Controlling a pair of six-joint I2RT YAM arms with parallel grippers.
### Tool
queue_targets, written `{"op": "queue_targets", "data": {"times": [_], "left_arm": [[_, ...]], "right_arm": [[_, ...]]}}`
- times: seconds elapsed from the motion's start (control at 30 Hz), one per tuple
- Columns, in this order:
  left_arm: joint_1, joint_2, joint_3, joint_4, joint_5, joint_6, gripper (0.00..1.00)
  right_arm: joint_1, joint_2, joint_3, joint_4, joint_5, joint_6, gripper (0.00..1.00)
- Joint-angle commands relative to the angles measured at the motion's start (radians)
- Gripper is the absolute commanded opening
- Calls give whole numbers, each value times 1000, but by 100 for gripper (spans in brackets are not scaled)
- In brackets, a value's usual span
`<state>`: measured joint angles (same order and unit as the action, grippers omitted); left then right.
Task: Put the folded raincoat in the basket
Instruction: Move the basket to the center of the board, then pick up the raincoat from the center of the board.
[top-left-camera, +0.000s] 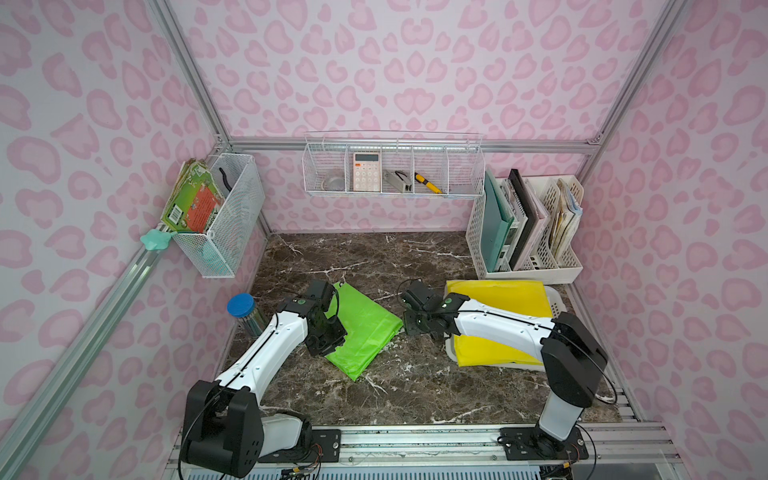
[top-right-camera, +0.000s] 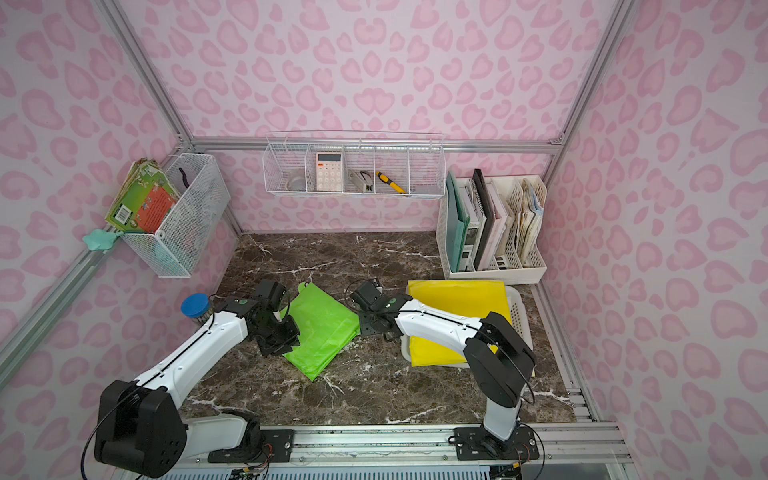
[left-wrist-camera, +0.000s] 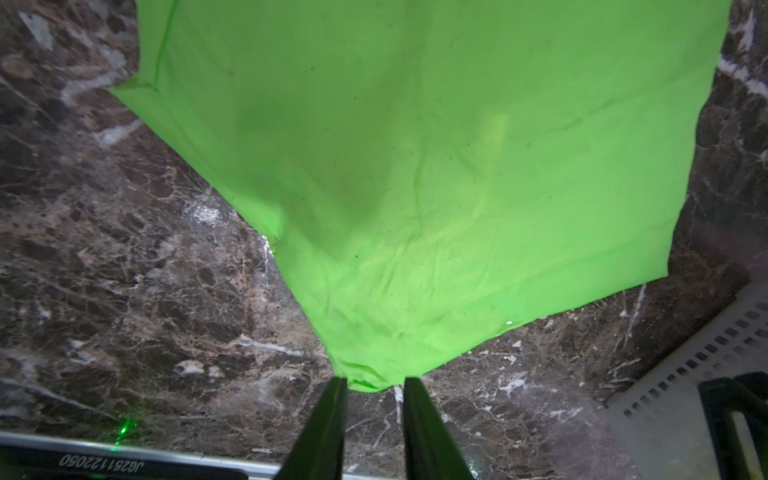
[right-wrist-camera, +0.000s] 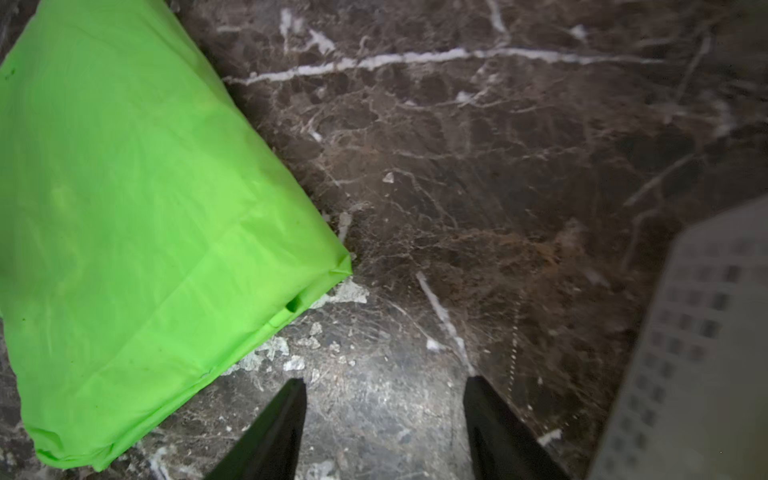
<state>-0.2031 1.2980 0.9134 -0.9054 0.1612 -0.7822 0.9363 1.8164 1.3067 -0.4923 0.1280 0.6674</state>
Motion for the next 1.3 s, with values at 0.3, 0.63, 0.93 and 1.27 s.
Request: {"op": "queue_targets", "data": {"times": [0.3, 0.63, 0.93, 1.27], "left_arm": [[1, -32, 0, -34, -9, 17, 31], [1, -43, -22, -37, -41, 28, 32], [1, -78, -55, -16, 3, 23, 32], [0, -165, -113, 22, 157, 15, 38]], "right_arm": [[-84, 432, 510, -18, -293, -163, 72], [-103, 537, 482, -5, -390, -188, 51], [-91, 200, -29, 156, -301, -52, 9], [-26, -129, -410, 342, -327, 69, 59]]}}
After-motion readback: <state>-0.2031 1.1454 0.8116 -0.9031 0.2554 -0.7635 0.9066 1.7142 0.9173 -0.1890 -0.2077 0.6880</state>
